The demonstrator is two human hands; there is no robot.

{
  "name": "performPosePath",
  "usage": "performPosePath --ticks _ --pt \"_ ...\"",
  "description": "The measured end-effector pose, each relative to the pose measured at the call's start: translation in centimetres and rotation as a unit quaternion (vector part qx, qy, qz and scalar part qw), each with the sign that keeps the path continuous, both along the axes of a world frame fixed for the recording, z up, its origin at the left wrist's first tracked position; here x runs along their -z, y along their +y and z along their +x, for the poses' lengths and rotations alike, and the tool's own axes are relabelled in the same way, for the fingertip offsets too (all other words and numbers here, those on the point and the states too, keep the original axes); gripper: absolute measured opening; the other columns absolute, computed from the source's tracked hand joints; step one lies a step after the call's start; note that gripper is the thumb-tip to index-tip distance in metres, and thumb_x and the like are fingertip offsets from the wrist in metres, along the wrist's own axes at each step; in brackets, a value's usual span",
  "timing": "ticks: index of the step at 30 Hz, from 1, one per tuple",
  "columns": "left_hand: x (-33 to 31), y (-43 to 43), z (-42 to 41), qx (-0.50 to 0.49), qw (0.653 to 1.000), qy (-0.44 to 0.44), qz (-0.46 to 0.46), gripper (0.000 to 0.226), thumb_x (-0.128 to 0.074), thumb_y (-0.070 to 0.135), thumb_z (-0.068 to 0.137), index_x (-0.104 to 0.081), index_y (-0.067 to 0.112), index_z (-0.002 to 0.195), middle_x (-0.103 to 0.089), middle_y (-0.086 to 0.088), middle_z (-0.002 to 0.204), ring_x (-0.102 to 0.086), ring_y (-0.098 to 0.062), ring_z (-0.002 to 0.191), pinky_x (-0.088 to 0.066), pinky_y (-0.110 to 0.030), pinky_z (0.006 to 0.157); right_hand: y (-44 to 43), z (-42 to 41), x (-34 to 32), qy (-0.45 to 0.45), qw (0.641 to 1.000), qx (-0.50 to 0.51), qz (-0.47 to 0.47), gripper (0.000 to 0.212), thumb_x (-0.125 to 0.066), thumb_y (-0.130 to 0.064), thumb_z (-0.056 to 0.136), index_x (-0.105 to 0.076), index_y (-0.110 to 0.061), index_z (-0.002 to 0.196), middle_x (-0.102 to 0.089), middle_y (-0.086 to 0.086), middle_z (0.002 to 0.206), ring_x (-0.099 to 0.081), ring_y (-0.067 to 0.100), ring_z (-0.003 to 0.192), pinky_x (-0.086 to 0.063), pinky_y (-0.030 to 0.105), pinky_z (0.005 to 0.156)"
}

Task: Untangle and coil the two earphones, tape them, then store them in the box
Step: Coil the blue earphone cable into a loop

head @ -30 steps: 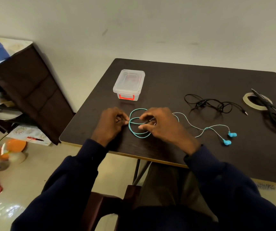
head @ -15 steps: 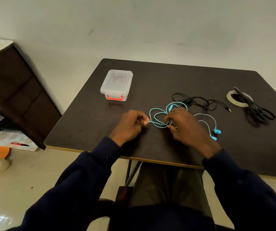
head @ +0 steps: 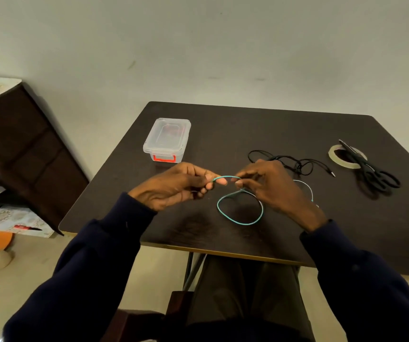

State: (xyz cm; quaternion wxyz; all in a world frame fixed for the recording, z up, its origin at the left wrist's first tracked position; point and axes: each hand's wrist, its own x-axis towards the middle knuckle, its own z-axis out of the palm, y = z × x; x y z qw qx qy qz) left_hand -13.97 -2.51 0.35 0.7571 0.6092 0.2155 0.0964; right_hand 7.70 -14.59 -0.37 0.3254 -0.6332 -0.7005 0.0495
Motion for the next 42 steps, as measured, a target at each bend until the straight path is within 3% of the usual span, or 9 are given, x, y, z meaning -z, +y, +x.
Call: performPosePath --ticks 3,11,15,18,23,27,30,36,42 --pt "-0.7 -0.2 0.4 0.042 0.998 -0.022 -0.036 0.030 -0.051 0.028 0.100 -0.073 0.008 0.094 -0.057 -0.005 0.075 -0.054 -0.012 0.068 -0.051 -0.021 0.067 0.1 -0.1 -1.0 -0.006 0.999 -0.032 0.037 0.011 -0.074 -0.019 0.091 -0.081 -0.017 0.099 -0.072 -0.013 0.083 -0.058 0.006 0.075 -0.038 0.011 0.069" --pt "-0.8 -0.9 1.6 0.035 0.994 -0.081 -0.063 0.025 -0.052 0.014 0.098 -0.069 0.002 0.112 -0.063 -0.006 0.081 -0.072 -0.022 0.083 -0.059 -0.033 0.085 1.2 -0.8 -3.0 -0.079 0.983 -0.075 0.148 0.027 -0.066 0.003 0.092 -0.075 -0.004 0.116 -0.075 0.008 0.092 -0.070 0.018 0.078 -0.058 0.032 0.071" --pt "-1.7 -1.9 2.2 -0.042 0.967 -0.203 -0.149 0.021 -0.049 0.006 0.097 -0.064 0.001 0.111 -0.072 -0.010 0.095 -0.071 -0.017 0.077 -0.060 -0.025 0.074 1.5 -1.7 -2.4 0.094 0.986 -0.048 0.130 0.019 -0.067 -0.004 0.096 -0.077 -0.009 0.111 -0.074 0.002 0.084 -0.068 0.006 0.072 -0.052 0.021 0.067" --pt "-3.1 -2.0 2.9 -0.130 0.929 -0.300 -0.174 0.032 -0.051 0.003 0.089 -0.059 0.002 0.120 -0.075 -0.012 0.112 -0.075 -0.023 0.097 -0.061 -0.030 0.086 1.7 -3.3 -1.2 0.259 0.964 -0.028 0.057 0.016 -0.061 -0.006 0.100 -0.076 -0.006 0.102 -0.073 0.003 0.072 -0.065 0.008 0.062 -0.050 0.021 0.065" --pt "-3.8 -0.8 4.4 -0.242 0.896 -0.372 -0.037 0.027 -0.045 -0.002 0.102 -0.057 -0.003 0.126 -0.068 -0.022 0.125 -0.064 -0.038 0.121 -0.053 -0.039 0.103 0.6 -5.5 0.0 0.307 0.951 -0.038 -0.024 0.022 -0.053 -0.007 0.104 -0.070 -0.002 0.118 -0.061 0.005 0.066 -0.068 0.023 0.059 -0.061 0.042 0.066" --pt "-2.4 -0.6 4.9 -0.290 0.898 -0.257 0.207 0.024 -0.053 0.001 0.102 -0.062 -0.010 0.122 -0.072 -0.021 0.117 -0.069 -0.030 0.115 -0.053 -0.042 0.103 -0.1 -5.2 -1.5 0.069 0.997 -0.036 0.007 0.017 -0.059 -0.016 0.102 -0.074 -0.008 0.100 -0.065 0.001 0.072 -0.062 0.013 0.059 -0.054 0.040 0.059" --pt "-1.3 -1.0 4.3 -0.226 0.932 -0.171 0.224 0.025 -0.057 0.001 0.100 -0.065 -0.006 0.123 -0.075 -0.018 0.110 -0.073 -0.027 0.105 -0.059 -0.036 0.090 -0.1 -3.6 -3.9 -0.044 0.997 -0.032 0.063 0.020 -0.062 -0.028 0.097 -0.078 -0.016 0.100 -0.072 -0.009 0.090 -0.059 0.001 0.070 -0.051 0.026 0.067" --pt "-1.5 -2.7 3.7 -0.081 0.986 -0.102 0.103 0.034 -0.037 -0.007 0.102 -0.068 -0.006 0.114 -0.070 -0.021 0.085 -0.068 -0.026 0.068 -0.056 -0.027 0.066 1.2 -1.3 -7.1 -0.050 0.989 -0.053 0.125 0.003 -0.079 -0.011 0.087 -0.080 -0.012 0.090 -0.072 -0.004 0.081 -0.064 0.004 0.070 -0.044 0.012 0.067" --pt "-1.6 -3.6 3.4 -0.061 0.971 -0.176 -0.149 0.040 -0.038 0.021 0.105 -0.067 -0.006 0.114 -0.043 -0.002 0.064 -0.037 -0.010 0.054 -0.033 -0.023 0.055 2.8 0.2 -6.2 0.108 0.990 -0.027 0.087 0.010 -0.078 -0.017 0.087 -0.082 -0.013 0.096 -0.075 -0.006 0.083 -0.071 0.007 0.076 -0.051 0.018 0.068"
